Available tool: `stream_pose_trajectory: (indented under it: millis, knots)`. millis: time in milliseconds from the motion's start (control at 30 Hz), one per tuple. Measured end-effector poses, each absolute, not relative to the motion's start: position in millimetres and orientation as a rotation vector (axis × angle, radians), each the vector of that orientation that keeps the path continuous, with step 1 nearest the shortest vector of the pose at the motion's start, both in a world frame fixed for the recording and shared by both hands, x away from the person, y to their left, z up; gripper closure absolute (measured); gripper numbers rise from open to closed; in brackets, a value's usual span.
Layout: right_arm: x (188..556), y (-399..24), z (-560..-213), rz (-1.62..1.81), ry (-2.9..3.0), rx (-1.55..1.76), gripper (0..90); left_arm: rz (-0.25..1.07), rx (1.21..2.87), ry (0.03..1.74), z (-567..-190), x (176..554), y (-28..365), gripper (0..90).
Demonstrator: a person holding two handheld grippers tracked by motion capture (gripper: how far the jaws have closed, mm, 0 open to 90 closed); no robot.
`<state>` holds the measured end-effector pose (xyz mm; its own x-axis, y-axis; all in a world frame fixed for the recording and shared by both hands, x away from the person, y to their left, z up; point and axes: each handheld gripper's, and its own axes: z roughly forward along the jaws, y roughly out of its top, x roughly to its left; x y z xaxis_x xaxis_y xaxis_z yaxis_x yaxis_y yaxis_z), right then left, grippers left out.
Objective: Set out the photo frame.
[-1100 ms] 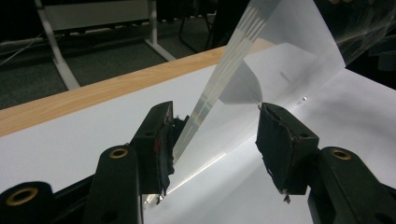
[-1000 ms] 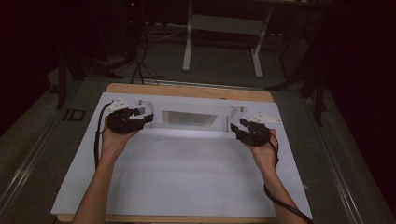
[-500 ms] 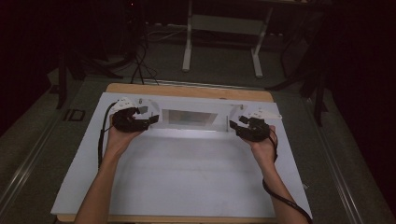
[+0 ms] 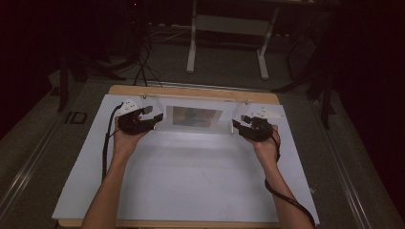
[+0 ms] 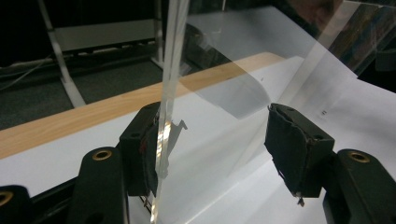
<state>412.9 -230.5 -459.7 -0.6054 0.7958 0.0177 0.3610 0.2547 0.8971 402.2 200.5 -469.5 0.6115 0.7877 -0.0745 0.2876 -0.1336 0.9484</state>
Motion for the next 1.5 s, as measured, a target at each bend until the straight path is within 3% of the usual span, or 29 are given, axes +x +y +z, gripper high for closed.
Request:
stream_pose_trajectory:
  millis: [767, 1500]
  knots:
    - [422, -218, -467, 1.282, 2.024, 1.006, 50.3, 0.715, 1.656, 0.884, -479, 406, 192, 38.9]
    - [418, -220, -458, 1.294, 2.018, 1.026, 50.9, 0.698, 1.661, 0.938, -467, 401, 188, 38.6]
